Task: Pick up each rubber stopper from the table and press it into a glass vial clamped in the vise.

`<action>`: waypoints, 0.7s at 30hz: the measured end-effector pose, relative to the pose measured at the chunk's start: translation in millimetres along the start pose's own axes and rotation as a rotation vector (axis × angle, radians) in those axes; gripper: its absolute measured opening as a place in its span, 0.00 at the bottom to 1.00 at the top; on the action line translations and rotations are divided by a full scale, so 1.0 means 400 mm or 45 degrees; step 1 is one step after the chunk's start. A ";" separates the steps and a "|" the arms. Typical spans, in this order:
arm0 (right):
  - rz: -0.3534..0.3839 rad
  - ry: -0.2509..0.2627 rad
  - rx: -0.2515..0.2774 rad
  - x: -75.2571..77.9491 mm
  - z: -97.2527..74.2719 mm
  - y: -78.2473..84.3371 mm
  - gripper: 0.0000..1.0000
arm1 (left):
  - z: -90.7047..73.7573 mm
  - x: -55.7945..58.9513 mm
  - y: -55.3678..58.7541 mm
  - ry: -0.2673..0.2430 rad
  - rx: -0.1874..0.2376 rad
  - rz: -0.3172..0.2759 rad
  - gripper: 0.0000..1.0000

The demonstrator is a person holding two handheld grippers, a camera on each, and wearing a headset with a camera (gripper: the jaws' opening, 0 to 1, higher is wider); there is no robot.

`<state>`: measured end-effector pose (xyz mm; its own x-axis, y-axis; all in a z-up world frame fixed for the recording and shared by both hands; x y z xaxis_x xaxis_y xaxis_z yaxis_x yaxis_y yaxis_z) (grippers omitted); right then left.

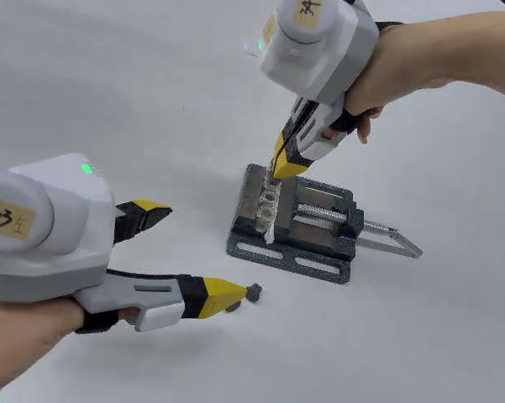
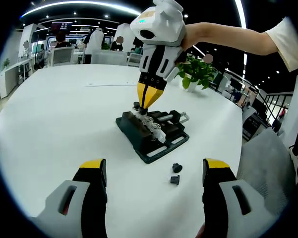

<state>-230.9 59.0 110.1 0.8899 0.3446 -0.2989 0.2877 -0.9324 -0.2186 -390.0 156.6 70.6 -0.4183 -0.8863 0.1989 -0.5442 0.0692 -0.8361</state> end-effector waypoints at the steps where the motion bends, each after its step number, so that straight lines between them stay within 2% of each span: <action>1: -0.018 -0.004 -0.014 -0.002 0.001 -0.001 0.00 | -0.001 -0.001 0.000 -0.002 0.000 -0.002 0.78; 6: -0.043 -0.010 -0.104 -0.015 0.004 -0.012 0.00 | -0.003 -0.005 0.003 -0.011 0.000 -0.011 0.78; 7: -0.015 -0.014 -0.104 -0.010 0.005 -0.011 0.00 | -0.003 -0.004 0.004 -0.013 -0.002 -0.015 0.78; 10: -0.028 -0.020 -0.124 -0.001 0.003 -0.013 0.00 | -0.003 0.000 0.002 -0.011 0.002 -0.016 0.77; 16: 0.054 -0.028 -0.073 -0.005 0.002 -0.009 0.00 | 0.001 0.005 -0.006 -0.006 0.011 -0.014 0.77; 21: 0.040 -0.016 -0.078 -0.009 0.005 -0.014 0.00 | 0.006 0.007 -0.011 -0.001 0.016 -0.013 0.77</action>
Point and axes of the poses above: the centre of the closed fingertips' face, and the gripper's own axes: z roughly forward along the fingers, x roughly to its right, y roughly out of its underside, the point moved 8 cm from there along -z, roughly backward along the fingers, and after that the axes turned 11 degrees about -y, right-handed, at the moved point
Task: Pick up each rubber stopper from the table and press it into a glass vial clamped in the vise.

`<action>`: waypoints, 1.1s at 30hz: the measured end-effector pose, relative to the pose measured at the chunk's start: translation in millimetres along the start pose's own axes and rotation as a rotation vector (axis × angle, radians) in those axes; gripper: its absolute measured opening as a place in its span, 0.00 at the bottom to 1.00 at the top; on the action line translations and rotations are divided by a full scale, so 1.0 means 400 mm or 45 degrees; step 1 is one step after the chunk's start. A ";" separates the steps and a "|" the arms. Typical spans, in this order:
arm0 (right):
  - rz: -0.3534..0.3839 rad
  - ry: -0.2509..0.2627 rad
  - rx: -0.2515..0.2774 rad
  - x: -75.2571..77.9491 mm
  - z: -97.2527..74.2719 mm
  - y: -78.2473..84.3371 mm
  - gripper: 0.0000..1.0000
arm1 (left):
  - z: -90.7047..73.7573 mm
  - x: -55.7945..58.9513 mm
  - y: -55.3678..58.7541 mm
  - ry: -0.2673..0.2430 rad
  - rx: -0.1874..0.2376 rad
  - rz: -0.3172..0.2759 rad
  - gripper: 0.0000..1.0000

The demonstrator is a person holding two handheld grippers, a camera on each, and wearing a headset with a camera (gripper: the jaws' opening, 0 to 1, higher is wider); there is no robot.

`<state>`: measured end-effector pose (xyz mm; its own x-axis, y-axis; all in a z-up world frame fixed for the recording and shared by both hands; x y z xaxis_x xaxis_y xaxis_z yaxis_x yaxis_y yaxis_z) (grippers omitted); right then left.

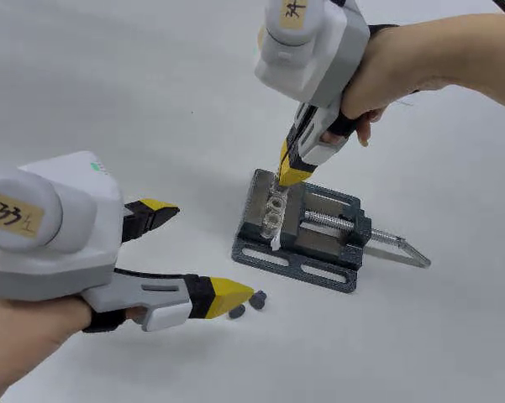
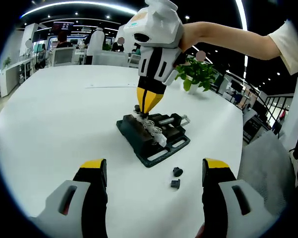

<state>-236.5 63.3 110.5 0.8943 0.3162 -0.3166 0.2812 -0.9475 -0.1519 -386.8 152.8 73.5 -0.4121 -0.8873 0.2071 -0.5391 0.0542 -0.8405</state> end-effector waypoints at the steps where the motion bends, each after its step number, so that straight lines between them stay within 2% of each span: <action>1: 0.006 0.008 -0.007 -0.004 0.002 -0.002 0.00 | 0.002 0.001 -0.002 0.001 0.000 0.002 0.77; 2: -0.019 0.017 -0.025 -0.005 0.002 -0.003 0.00 | 0.002 0.002 -0.003 0.003 0.001 0.002 0.77; 5: 0.018 0.013 -0.032 0.005 0.002 -0.004 0.00 | 0.005 0.002 -0.007 0.004 0.004 0.000 0.77; 8: -0.016 0.023 -0.061 0.007 0.004 -0.005 0.00 | 0.005 0.003 -0.013 0.006 0.005 0.006 0.77; 10: 0.008 0.014 -0.047 0.013 0.003 -0.001 0.00 | 0.004 0.004 -0.017 0.005 0.010 0.007 0.77; 13: -0.012 0.012 -0.015 0.010 0.002 0.007 0.00 | -0.003 0.003 -0.024 -0.005 0.017 0.013 0.77; 14: 0.028 0.009 0.026 0.020 0.002 0.012 0.00 | -0.006 0.001 -0.024 -0.010 0.016 0.006 0.77; 15: 0.006 0.009 0.022 0.022 0.000 0.015 0.00 | -0.008 0.000 -0.023 -0.012 0.018 0.008 0.77; 16: 0.035 0.010 0.046 0.014 0.000 0.016 0.00 | -0.010 -0.002 -0.022 -0.017 0.015 0.013 0.77; 20: 0.041 0.018 0.070 0.005 0.000 0.023 0.00 | -0.018 0.000 -0.022 -0.026 0.012 0.016 0.77; 22: 0.033 0.025 0.052 0.006 0.001 0.017 0.00 | -0.021 0.000 -0.019 -0.029 0.007 0.020 0.77; 23: 0.002 0.048 -0.003 0.001 0.000 0.011 0.00 | -0.022 -0.001 -0.020 -0.032 0.008 0.021 0.77; 24: 0.010 0.056 -0.014 -0.003 0.002 0.006 0.00 | -0.022 0.000 -0.022 -0.033 0.009 0.020 0.77; 26: -0.023 0.099 -0.121 -0.008 0.004 -0.006 0.00 | -0.022 0.003 -0.030 -0.035 0.013 0.022 0.77; 28: -0.037 0.113 -0.220 -0.013 0.009 -0.023 0.00 | -0.021 0.010 -0.040 -0.033 0.018 0.026 0.76; 29: -0.062 0.113 -0.243 -0.014 0.010 -0.024 0.00 | -0.021 0.013 -0.044 -0.033 0.019 0.028 0.76; 31: -0.031 0.107 -0.219 -0.001 0.012 -0.026 0.00 | -0.024 0.014 -0.053 -0.034 0.033 0.041 0.76; 32: 0.002 0.094 -0.188 0.005 0.009 -0.022 0.00 | -0.026 0.014 -0.056 -0.036 0.040 0.040 0.76; 33: 0.051 0.071 -0.130 0.005 0.007 -0.013 0.00 | -0.029 0.013 -0.058 -0.035 0.048 0.039 0.76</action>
Point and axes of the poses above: the centre of the closed fingertips' face, and the gripper's own axes: z roughly forward along the fingers, x roughly to its right, y roughly out of its underside, the point moved 8 cm from there along -z, roughly backward along the fingers, and after that the axes turned 11 degrees about -y, right-handed, at the moved point
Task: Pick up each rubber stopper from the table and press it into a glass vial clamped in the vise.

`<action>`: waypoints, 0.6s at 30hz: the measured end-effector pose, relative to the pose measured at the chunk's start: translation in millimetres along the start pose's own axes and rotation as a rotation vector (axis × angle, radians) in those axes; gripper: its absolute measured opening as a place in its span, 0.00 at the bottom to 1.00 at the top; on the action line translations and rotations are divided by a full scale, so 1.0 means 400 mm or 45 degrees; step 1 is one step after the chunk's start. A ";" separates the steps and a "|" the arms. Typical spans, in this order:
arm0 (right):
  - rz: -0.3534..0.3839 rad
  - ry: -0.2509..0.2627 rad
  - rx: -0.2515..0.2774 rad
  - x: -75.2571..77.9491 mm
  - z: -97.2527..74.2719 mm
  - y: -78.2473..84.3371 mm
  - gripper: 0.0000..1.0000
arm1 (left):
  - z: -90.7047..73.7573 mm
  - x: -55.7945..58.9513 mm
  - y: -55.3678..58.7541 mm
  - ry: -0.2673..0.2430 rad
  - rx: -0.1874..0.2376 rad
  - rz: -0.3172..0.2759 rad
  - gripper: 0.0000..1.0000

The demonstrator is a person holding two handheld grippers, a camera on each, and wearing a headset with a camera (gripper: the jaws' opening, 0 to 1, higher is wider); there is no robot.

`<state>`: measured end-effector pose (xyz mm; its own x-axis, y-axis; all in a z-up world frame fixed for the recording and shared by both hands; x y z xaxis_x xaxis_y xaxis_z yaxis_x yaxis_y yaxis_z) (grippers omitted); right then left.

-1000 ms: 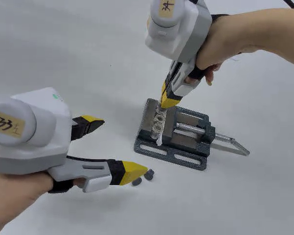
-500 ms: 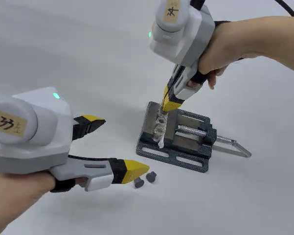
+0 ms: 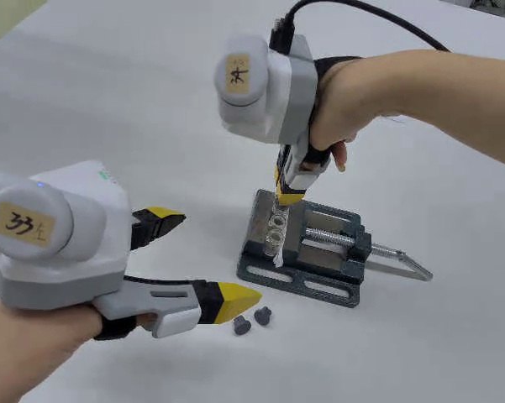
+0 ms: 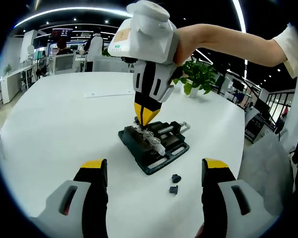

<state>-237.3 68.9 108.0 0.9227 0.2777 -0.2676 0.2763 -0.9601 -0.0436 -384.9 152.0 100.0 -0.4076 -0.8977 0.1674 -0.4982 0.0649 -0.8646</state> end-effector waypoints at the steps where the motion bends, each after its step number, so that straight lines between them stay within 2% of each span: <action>1: 0.013 -0.002 0.024 0.000 0.000 0.003 0.00 | -0.002 0.002 -0.002 -0.001 0.005 0.001 0.76; 3: -0.006 0.000 0.047 0.004 -0.003 0.011 0.00 | -0.006 0.006 -0.008 0.001 0.009 0.011 0.76; 4: 0.060 0.000 0.088 0.002 -0.002 0.013 0.00 | -0.007 0.004 -0.007 0.000 0.009 0.011 0.76; 5: 0.017 0.007 0.082 -0.002 -0.004 0.018 0.00 | -0.008 0.005 -0.009 0.001 0.009 0.012 0.76; 7: 0.055 0.000 0.121 0.005 -0.004 0.020 0.00 | -0.011 0.006 -0.013 0.001 0.014 0.016 0.76; 11: 0.046 0.004 0.133 -0.001 -0.008 0.021 0.00 | -0.012 0.006 -0.022 0.003 0.009 0.022 0.76; 13: 0.071 -0.009 0.163 0.003 -0.010 0.026 0.00 | -0.012 0.006 -0.024 0.005 0.013 0.025 0.76; 18: 0.075 -0.015 0.164 0.008 -0.010 0.027 0.00 | -0.008 0.015 -0.029 0.018 0.009 0.041 0.75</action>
Point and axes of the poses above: the centre of the closed fingertips' face, and the gripper's own axes: z roughly forward along the fingers, x roughly to its right, y roughly out of its underside, the point moved 8 cm from there along -z, roughly backward along the fingers, and after that the axes turned 11 degrees about -y, right-handed, at the moved point
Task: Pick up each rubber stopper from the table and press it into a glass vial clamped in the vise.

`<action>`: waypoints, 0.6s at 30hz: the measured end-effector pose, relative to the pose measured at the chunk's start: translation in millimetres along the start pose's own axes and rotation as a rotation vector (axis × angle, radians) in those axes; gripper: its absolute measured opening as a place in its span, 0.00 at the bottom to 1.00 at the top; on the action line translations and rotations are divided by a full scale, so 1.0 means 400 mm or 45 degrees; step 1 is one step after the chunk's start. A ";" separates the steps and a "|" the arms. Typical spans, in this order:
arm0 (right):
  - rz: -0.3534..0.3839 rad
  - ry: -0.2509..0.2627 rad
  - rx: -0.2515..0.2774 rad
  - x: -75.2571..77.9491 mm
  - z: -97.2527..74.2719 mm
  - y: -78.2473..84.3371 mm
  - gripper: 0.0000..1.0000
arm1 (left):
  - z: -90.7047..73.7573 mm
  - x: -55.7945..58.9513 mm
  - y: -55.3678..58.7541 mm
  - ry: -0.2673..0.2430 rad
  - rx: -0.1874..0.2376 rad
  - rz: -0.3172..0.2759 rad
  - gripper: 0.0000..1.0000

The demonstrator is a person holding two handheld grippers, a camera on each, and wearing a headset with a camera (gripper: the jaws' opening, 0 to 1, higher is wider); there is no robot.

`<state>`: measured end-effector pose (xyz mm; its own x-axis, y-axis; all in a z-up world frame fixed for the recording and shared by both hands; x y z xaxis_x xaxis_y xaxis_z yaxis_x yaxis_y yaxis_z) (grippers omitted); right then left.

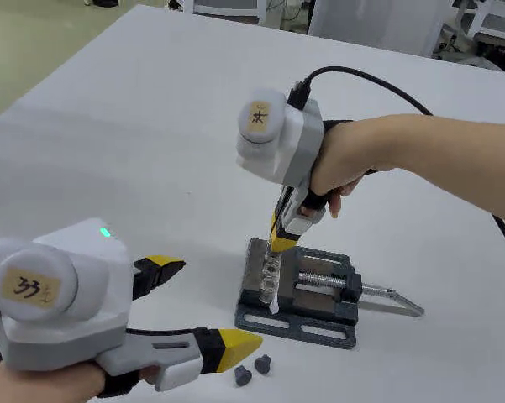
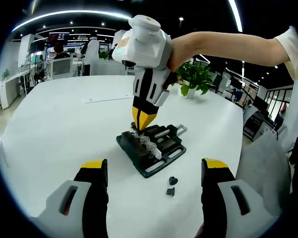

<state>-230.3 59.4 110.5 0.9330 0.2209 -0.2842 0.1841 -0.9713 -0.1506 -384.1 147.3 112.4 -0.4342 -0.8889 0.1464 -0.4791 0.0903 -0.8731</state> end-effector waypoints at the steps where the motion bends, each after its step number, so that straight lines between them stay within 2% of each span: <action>1: -0.007 0.003 -0.001 0.000 0.000 0.000 0.00 | 0.001 0.002 0.000 0.002 -0.001 0.002 0.75; 6: -0.042 0.036 0.013 0.000 0.001 0.005 0.00 | 0.000 0.003 0.004 0.002 0.002 0.004 0.75; 14: -0.017 0.067 0.078 -0.003 0.007 0.011 0.00 | -0.009 0.010 0.017 0.004 -0.007 0.007 0.75; 18: -0.063 0.087 0.098 -0.007 0.010 0.018 0.00 | -0.015 0.011 0.020 -0.001 -0.007 0.006 0.75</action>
<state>-232.9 52.1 106.3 0.9428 0.2592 -0.2096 0.2086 -0.9492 -0.2355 -394.4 146.8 108.7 -0.4361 -0.8886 0.1420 -0.4811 0.0969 -0.8713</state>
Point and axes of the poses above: the centre of the closed fingertips' face, and the gripper's own axes: z roughly forward along the fingers, x roughly to its right, y roughly out of its underside, the point moved 8 cm from there along -z, roughly backward along the fingers, and after that the axes turned 11 degrees about -y, right-handed, at the moved point
